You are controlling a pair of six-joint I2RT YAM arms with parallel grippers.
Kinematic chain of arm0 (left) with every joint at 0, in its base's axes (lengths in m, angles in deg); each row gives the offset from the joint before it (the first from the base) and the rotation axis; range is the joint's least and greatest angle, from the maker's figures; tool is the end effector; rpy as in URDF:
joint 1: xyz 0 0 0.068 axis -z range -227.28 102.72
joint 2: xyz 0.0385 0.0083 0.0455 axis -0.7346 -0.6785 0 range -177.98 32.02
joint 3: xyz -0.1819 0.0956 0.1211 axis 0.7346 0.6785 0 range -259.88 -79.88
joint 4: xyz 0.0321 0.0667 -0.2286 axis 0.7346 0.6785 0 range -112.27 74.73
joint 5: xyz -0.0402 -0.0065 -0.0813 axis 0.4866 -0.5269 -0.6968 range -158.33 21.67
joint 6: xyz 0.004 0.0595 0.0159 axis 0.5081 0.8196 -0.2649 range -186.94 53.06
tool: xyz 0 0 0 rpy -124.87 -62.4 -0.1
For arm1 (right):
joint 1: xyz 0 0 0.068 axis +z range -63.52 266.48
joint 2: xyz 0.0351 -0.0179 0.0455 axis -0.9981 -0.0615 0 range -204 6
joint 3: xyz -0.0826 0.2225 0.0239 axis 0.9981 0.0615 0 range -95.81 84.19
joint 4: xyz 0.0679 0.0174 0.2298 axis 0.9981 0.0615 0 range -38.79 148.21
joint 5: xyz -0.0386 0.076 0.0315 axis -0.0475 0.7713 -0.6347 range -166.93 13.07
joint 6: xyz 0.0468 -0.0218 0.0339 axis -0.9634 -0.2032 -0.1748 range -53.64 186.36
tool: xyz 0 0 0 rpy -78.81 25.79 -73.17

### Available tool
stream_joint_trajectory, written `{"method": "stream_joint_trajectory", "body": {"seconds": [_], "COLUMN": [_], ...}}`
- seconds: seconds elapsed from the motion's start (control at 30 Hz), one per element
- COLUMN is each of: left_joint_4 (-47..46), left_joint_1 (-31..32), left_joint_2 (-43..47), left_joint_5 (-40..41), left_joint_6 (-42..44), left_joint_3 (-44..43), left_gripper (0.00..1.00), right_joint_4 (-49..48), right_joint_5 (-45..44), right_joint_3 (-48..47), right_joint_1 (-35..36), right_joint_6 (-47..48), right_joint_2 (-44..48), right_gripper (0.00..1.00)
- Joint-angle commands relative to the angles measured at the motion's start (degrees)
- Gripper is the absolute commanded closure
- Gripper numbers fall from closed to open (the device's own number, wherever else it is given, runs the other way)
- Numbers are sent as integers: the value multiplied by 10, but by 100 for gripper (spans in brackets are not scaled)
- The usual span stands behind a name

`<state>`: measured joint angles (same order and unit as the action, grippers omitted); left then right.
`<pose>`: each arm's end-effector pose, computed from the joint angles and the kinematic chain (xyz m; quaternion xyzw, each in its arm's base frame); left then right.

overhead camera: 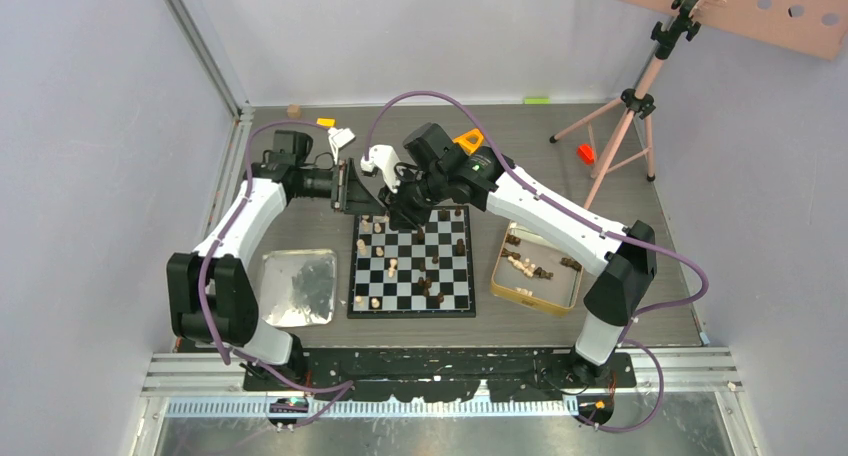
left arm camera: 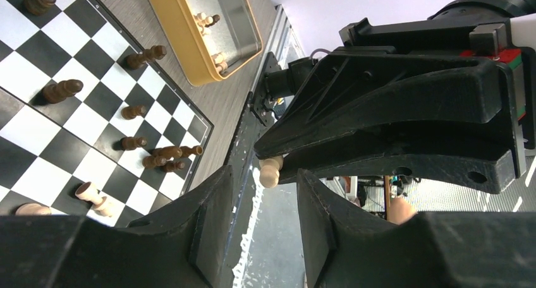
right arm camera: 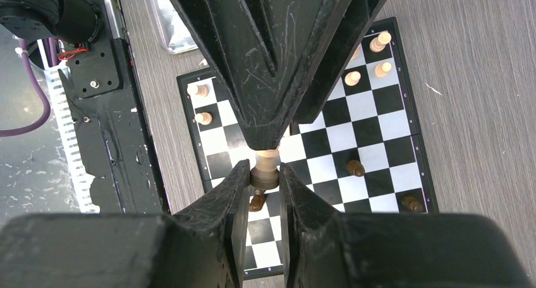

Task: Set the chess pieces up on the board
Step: Place the chess piece on the chessboard.

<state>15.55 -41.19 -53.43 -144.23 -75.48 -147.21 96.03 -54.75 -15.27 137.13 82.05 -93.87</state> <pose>0.2733 -0.0745 0.2584 0.1639 0.7577 -0.6126 0.1542 0.2172 0.2930 0.3136 -0.5578 0.7194 0.2819 0.3030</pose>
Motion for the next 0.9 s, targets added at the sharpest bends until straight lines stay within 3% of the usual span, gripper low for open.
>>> {"method": "stream_joint_trajectory", "body": {"seconds": [0.0, 0.2, 0.4, 0.87], "left_joint_4": [-21, -21, -22, -21], "left_joint_1": [6, 8, 9, 15], "left_joint_2": [-3, -7, -10, -23], "left_joint_5": [-31, -42, -47, -54], "left_joint_6": [-10, -16, -17, -20], "left_joint_3": [-5, -2, 4, 5], "left_gripper": [56, 57, 64, 66], "right_joint_4": [-19, -22, -23, -24], "right_joint_5": [-1, -9, -13, -26], "right_joint_3": [-4, -4, -8, -11], "right_joint_1": [-1, -1, -1, -1], "right_joint_6": [-1, 1, 2, 6], "right_joint_2": [29, 27, 25, 19], "right_gripper": [97, 97, 97, 97]}}
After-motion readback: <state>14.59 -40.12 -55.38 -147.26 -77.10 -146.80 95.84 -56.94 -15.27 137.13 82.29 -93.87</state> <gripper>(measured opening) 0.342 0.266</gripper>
